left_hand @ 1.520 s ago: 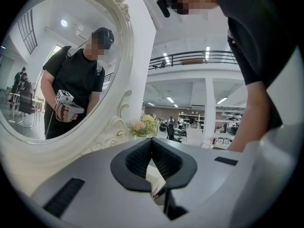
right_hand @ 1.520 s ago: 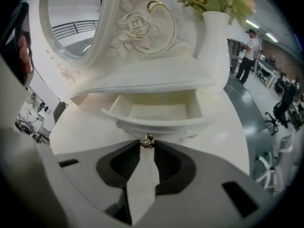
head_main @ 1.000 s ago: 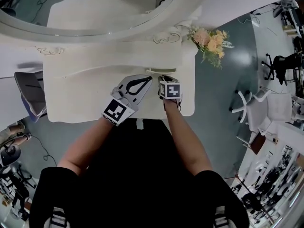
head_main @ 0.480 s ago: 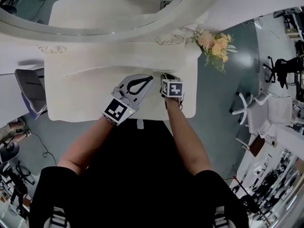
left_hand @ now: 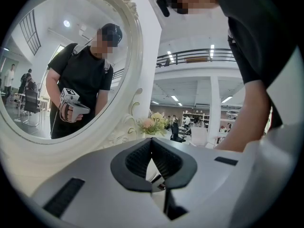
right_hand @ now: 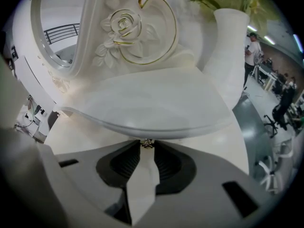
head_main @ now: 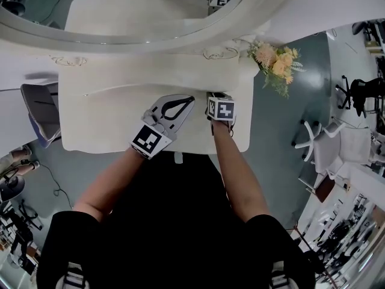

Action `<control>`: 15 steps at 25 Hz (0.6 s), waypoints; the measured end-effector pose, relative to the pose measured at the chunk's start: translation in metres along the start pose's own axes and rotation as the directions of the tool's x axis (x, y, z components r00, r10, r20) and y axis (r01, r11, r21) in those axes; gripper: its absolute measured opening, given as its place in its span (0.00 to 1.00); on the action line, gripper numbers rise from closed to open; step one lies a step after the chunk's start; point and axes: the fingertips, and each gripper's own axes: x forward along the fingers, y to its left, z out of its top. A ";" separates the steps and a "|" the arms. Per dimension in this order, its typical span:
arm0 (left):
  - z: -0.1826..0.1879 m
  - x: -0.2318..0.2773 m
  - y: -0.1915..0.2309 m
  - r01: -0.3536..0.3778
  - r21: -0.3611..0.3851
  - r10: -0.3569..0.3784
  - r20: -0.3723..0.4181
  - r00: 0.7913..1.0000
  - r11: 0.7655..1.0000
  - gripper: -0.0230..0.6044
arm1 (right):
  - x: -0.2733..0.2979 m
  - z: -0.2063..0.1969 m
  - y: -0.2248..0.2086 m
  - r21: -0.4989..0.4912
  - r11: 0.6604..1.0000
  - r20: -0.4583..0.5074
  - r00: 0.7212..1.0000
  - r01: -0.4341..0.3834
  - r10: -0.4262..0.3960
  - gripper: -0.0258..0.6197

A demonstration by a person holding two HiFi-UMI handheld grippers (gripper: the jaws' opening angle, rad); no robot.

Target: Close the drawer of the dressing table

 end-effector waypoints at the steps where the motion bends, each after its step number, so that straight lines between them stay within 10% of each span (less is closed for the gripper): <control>1: 0.000 -0.001 0.000 -0.002 0.001 0.002 -0.001 1.000 1.000 0.03 | 0.001 0.000 0.000 0.000 1.000 -0.001 1.000 0.000 0.000 0.19; 15: -0.001 -0.010 -0.008 -0.040 0.029 0.040 -0.013 0.999 0.999 0.03 | -0.008 -0.007 0.002 0.004 0.999 0.037 0.998 -0.049 0.048 0.24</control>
